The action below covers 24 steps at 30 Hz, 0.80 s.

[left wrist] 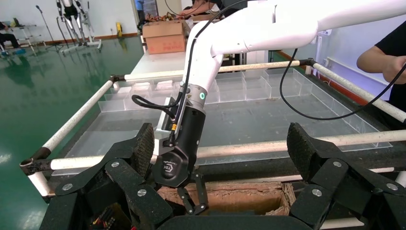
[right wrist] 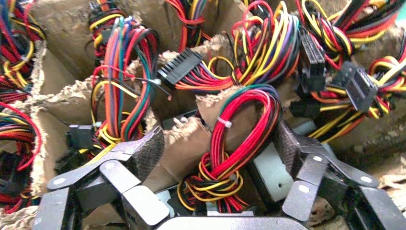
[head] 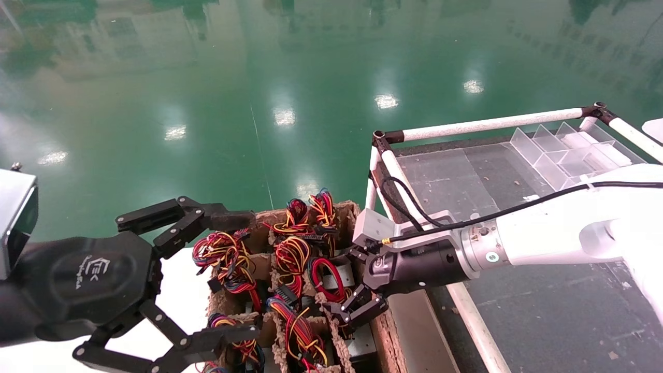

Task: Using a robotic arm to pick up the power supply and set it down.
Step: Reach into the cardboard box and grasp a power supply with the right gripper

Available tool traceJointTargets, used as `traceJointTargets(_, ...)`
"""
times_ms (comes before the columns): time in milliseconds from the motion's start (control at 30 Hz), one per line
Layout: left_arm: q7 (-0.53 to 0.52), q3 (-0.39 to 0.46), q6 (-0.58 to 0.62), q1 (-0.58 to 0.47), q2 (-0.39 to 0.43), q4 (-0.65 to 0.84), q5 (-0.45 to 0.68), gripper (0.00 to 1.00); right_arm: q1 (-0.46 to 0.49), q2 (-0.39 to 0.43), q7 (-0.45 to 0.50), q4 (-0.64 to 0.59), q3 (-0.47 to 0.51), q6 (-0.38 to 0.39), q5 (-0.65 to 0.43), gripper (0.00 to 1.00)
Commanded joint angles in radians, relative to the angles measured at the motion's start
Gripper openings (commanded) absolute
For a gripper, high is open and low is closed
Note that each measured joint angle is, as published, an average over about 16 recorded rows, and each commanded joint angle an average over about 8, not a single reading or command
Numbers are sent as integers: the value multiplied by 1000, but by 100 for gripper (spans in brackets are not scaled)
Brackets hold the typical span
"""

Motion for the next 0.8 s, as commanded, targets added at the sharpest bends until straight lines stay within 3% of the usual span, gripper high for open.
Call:
traceJointTargets(33, 0, 0, 0, 0, 0, 0, 0, 100, 4, -7, -13, -26, 0, 6, -1, 0)
traceJointTargets(800, 1, 1, 0, 0, 0, 0, -1, 100, 18, -29, -83, -126, 3, 51, 4, 0)
